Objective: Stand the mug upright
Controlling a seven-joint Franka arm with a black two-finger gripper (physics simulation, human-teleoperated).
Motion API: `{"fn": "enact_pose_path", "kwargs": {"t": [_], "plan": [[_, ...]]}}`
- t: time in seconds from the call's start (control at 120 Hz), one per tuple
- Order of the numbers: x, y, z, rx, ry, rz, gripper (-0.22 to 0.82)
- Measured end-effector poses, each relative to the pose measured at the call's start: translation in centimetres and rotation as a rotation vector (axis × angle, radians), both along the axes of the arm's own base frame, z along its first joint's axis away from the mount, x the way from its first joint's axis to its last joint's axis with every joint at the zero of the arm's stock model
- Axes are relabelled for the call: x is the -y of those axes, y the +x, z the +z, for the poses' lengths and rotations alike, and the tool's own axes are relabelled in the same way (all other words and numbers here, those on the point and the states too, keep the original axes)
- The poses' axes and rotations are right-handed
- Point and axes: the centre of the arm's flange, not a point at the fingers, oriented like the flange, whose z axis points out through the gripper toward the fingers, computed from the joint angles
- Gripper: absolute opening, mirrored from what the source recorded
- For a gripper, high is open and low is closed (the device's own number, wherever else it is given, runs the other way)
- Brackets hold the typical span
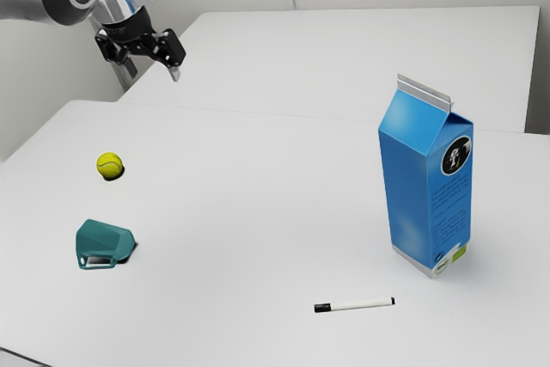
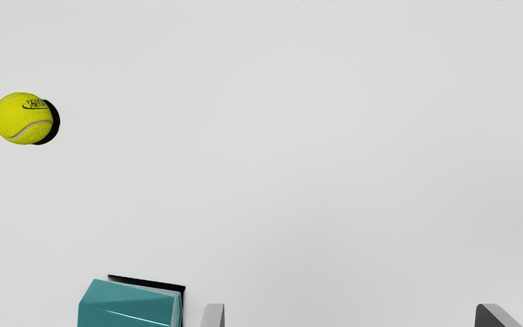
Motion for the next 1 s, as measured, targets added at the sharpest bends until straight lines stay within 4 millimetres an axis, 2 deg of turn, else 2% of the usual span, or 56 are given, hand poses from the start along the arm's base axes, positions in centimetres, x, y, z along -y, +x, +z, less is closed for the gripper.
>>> {"fn": "enact_pose_path", "kwargs": {"t": [0.133, 0.183, 0.392, 0.55, 0.658, 0.775, 0.908, 1.0], "plan": [[-0.1, 0.1, -0.3, -0.002, 0.001, 0.004, 0.6], [-1.1, 0.1, -0.6, -0.007, 0.001, 0.022, 0.6], [-7.9, -0.7, -2.4, -0.057, -0.04, 0.162, 0.6], [-15.8, -2.5, -4.6, -0.13, -0.143, 0.331, 0.6], [-20.5, -3.8, -7.3, -0.192, -0.208, 0.412, 0.6], [-25.9, -5.0, -11.8, -0.268, -0.29, 0.48, 0.6], [-31.0, -8.5, -16.6, -0.337, -0.381, 0.539, 0.6], [-33.7, -10.8, -19.8, -0.374, -0.443, 0.563, 0.6]]}}
